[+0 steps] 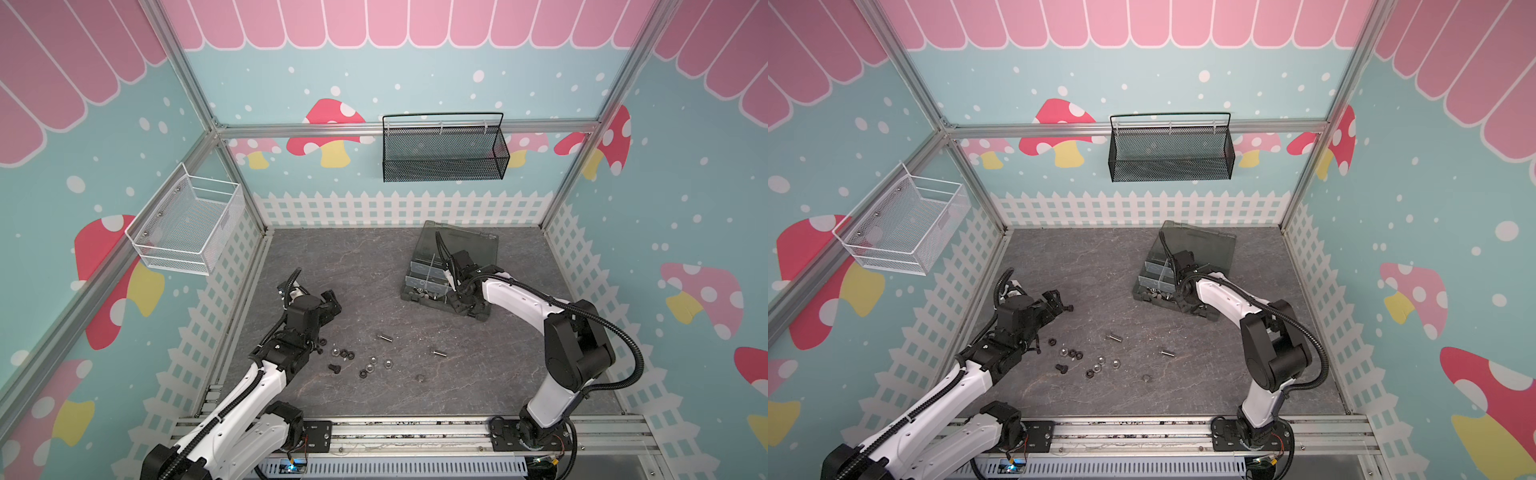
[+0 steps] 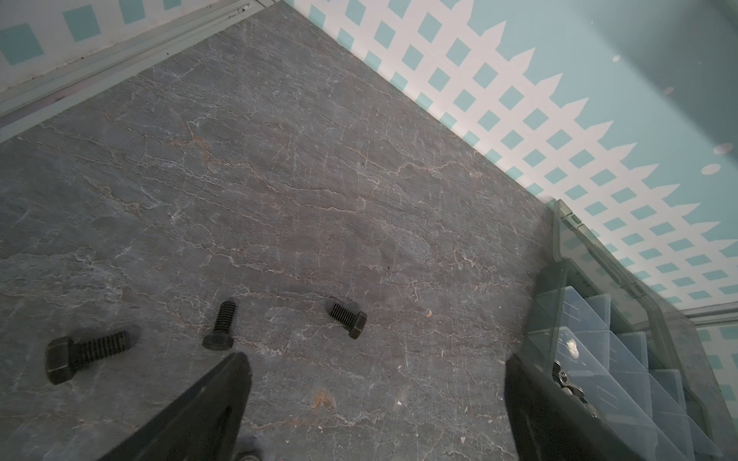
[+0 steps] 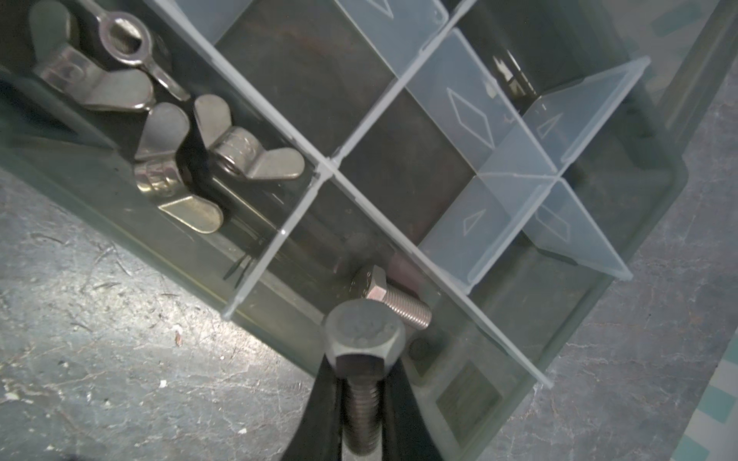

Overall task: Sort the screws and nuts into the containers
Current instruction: 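Carry the bolt with the right gripper into the organizer compartment and release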

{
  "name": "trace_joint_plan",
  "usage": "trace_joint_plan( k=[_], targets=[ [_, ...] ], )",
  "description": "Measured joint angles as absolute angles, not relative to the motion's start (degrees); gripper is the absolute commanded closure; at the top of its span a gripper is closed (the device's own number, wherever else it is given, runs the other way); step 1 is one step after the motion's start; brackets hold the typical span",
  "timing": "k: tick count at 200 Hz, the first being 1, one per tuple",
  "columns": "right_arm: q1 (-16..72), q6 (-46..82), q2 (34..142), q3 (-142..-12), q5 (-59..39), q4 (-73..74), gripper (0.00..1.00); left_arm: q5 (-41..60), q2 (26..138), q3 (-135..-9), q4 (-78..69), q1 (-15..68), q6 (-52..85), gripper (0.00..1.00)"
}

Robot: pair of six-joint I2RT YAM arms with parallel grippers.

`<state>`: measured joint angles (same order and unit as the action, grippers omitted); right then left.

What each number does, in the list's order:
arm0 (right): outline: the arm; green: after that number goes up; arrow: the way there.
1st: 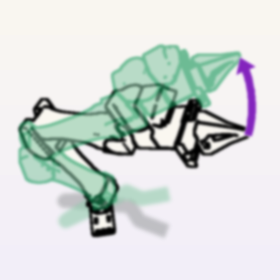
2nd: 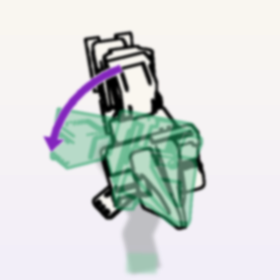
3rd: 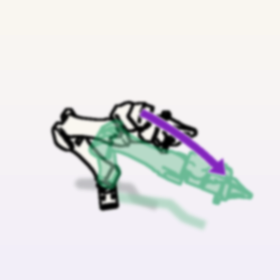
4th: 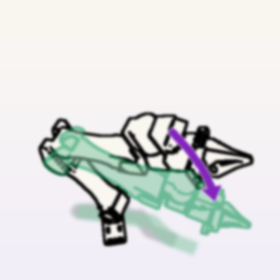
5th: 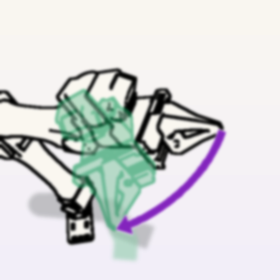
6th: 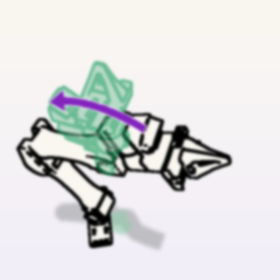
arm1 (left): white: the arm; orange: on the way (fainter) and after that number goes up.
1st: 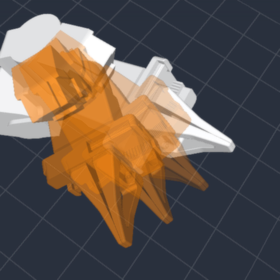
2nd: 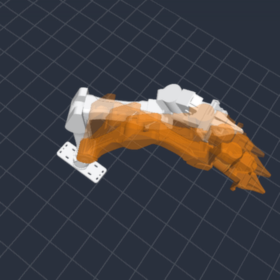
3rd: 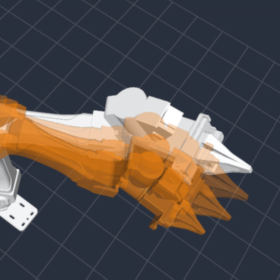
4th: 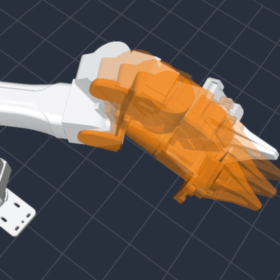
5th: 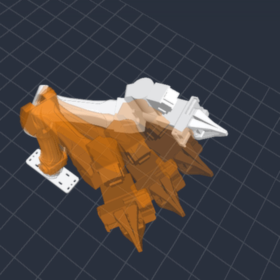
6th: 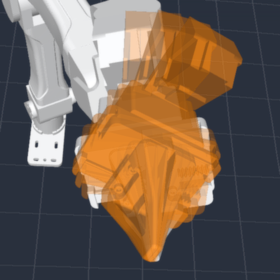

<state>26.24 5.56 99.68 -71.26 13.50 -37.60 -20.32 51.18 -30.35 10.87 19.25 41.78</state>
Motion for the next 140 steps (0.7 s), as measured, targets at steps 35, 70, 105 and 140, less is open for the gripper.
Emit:
trace_joint_plan(
  k=[35,70,105,140],
  targets=[
    [25.8,3.9,102.1,-73.3,13.4,-37.1,0.90,-20.1,51.7,-31.0,10.8,19.2,41.7,0.00],
    [25.5,2.9,104.4,-74.1,12.9,-36.8,0.70,-19.9,52.0,-31.3,10.9,19.2,41.3,0.00],
    [25.5,2.8,104.8,-75.4,12.1,-36.7,0.62,-19.9,52.3,-31.9,10.9,19.2,40.7,0.00],
    [25.5,3.0,104.8,-75.8,12.0,-36.4,0.62,-19.9,52.3,-32.2,10.9,19.2,40.3,0.00]
  ],
)
